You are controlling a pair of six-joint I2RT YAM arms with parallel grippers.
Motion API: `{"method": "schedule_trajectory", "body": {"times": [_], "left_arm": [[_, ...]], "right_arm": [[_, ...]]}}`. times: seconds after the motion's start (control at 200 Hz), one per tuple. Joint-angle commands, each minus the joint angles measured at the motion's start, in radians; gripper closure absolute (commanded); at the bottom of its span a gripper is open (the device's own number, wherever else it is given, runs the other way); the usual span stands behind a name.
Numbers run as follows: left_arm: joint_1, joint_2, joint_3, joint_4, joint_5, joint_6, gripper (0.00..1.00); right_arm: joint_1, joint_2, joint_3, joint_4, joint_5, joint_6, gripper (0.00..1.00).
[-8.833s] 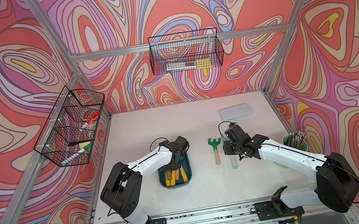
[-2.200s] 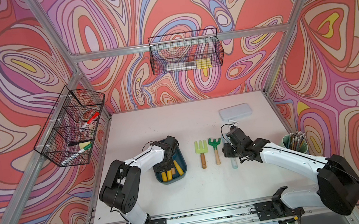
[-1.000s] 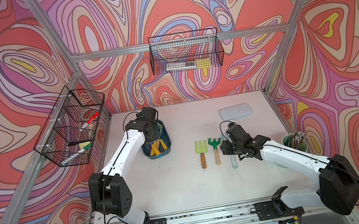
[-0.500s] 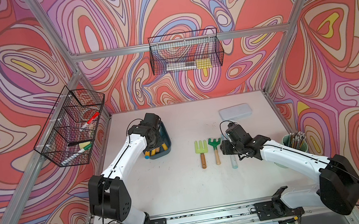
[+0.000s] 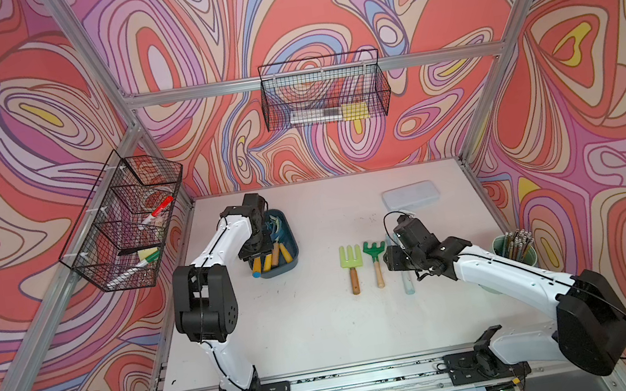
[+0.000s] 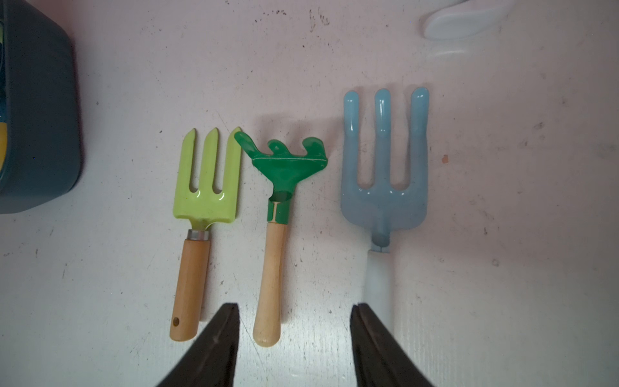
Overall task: Take the hand rake out of the storage box
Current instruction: Pick up the rake from the storage box.
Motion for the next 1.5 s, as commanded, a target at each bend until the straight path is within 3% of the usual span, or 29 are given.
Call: {"method": "schedule_trajectory", "body": {"times": [0.0,0.18,0.866,1.077,1.492], "left_arm": [[0.012,0.035,0.077,-0.042,0.038,0.059,0.57],[0.016,0.124,0.167,-0.102,0.043,0.109,0.60],[0.046,0.194,0.157,-0.125,0.057,0.132,0.63],[0.048,0.157,0.165,-0.119,0.045,0.115,0.80],[0.047,0.054,0.174,-0.115,-0.002,0.072,0.88]], "right_arm": [[-0.003,-0.010,-0.017,0.007,0.003,0.002,0.45],[-0.002,-0.025,-0.034,0.007,0.010,0.006,0.45],[-0.002,-0.007,-0.022,0.015,0.002,0.002,0.45],[-0.002,-0.002,-0.020,0.015,0.001,0.002,0.45],[-0.002,-0.028,-0.034,0.008,0.005,0.008,0.45]]}}
